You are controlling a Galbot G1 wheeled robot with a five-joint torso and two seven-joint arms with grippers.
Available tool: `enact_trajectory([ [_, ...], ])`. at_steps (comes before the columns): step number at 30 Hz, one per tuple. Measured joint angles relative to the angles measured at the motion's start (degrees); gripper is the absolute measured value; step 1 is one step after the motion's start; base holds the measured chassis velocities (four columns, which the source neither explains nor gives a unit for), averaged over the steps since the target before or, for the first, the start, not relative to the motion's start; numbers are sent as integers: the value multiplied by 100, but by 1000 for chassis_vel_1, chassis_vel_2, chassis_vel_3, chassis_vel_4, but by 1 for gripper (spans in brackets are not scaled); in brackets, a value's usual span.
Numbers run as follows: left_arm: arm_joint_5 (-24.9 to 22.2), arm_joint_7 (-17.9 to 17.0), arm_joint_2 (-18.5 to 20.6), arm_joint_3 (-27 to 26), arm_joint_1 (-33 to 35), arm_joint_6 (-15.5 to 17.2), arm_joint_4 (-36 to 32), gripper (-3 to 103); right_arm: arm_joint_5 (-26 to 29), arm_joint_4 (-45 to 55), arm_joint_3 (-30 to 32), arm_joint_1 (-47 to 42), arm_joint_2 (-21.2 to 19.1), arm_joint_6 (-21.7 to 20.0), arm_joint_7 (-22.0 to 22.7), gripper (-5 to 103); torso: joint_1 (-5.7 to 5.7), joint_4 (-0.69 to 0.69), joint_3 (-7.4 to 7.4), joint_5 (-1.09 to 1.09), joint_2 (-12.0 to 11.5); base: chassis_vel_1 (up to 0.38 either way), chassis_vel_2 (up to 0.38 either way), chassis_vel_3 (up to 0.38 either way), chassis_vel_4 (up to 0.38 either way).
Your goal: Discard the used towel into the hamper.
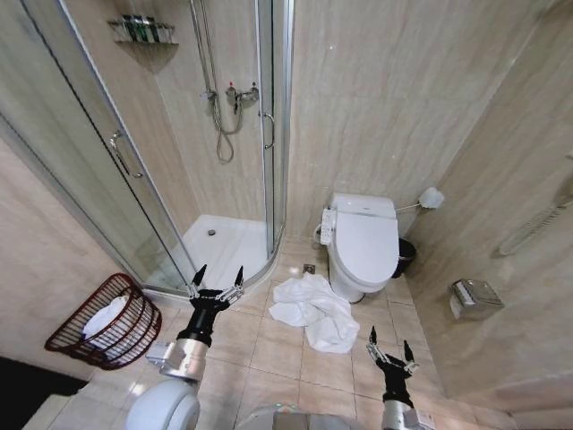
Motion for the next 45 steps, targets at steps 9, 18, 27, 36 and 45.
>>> enact_trajectory([
  [9, 0, 0, 0, 0, 0, 0, 0, 100, -24, 50, -8, -48, -3, -10, -33, 100, -124, 0, -150, 0, -273, 0, 0, 0, 0],
  [18, 0, 0, 0, 0, 0, 0, 0, 100, -23, 68, -18, -55, 3, -4, -47, 100, -238, 0, -280, 0, -519, 0, 0, 0, 0],
  [27, 0, 0, 0, 0, 0, 0, 0, 100, -23, 56, -18, -56, 6, 16, -53, 100, -339, 0, -405, 0, -745, 0, 0, 0, 0],
  [36, 0, 0, 0, 0, 0, 0, 0, 100, -16, 50, -23, -53, 6, 37, -51, 100, -453, 0, -547, 0, -1000, 0, 0, 0, 0],
  [45, 0, 0, 0, 0, 0, 0, 0, 100, -5, 34, -16, -54, -7, 79, -47, 100, -565, 0, -680, 0, -1246, 0, 0, 0, 0],
])
